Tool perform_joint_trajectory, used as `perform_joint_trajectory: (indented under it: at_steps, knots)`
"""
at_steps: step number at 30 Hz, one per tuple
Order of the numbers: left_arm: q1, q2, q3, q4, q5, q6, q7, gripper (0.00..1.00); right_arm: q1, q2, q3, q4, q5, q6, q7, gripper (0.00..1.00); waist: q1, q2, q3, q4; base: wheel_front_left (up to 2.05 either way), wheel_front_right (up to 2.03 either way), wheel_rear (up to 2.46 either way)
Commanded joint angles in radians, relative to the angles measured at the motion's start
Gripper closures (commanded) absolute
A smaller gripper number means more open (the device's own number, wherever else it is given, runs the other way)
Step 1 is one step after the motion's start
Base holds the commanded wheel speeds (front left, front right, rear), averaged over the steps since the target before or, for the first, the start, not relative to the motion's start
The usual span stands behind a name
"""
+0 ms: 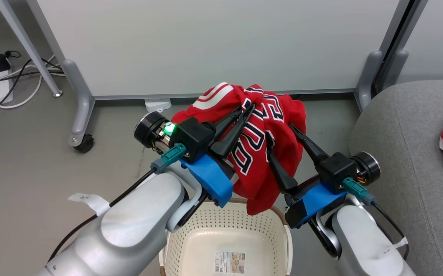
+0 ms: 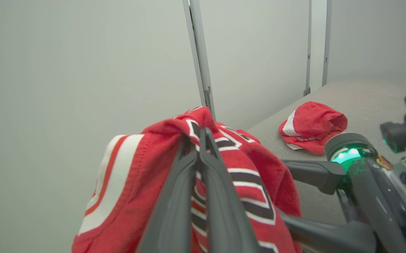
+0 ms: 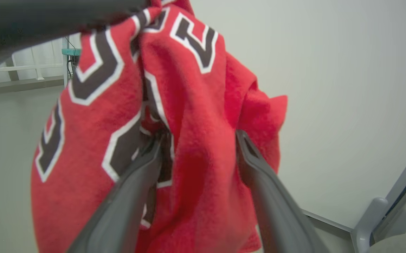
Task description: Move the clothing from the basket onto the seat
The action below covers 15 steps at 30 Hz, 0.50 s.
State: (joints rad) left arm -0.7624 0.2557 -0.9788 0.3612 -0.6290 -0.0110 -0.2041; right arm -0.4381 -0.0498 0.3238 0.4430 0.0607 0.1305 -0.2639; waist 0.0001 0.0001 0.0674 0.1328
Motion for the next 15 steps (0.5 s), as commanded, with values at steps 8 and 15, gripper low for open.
perform_joint_trajectory:
  at_steps: [8,15]
  knots:
    - [-0.016,0.0,-0.002,-0.006,0.003,-0.004,-0.008,1.0,-0.04,-0.001,0.012,0.054,0.042,0.001,-0.001,1.0,-0.0001,-0.0001,-0.001,-0.001,0.0,0.0,0.0]
    - [-0.008,0.0,-0.007,0.004,-0.004,-0.004,-0.012,1.0,-0.044,-0.001,0.012,0.047,0.059,0.001,-0.001,1.0,-0.0001,-0.0001,-0.005,-0.003,0.0,0.0,0.0]
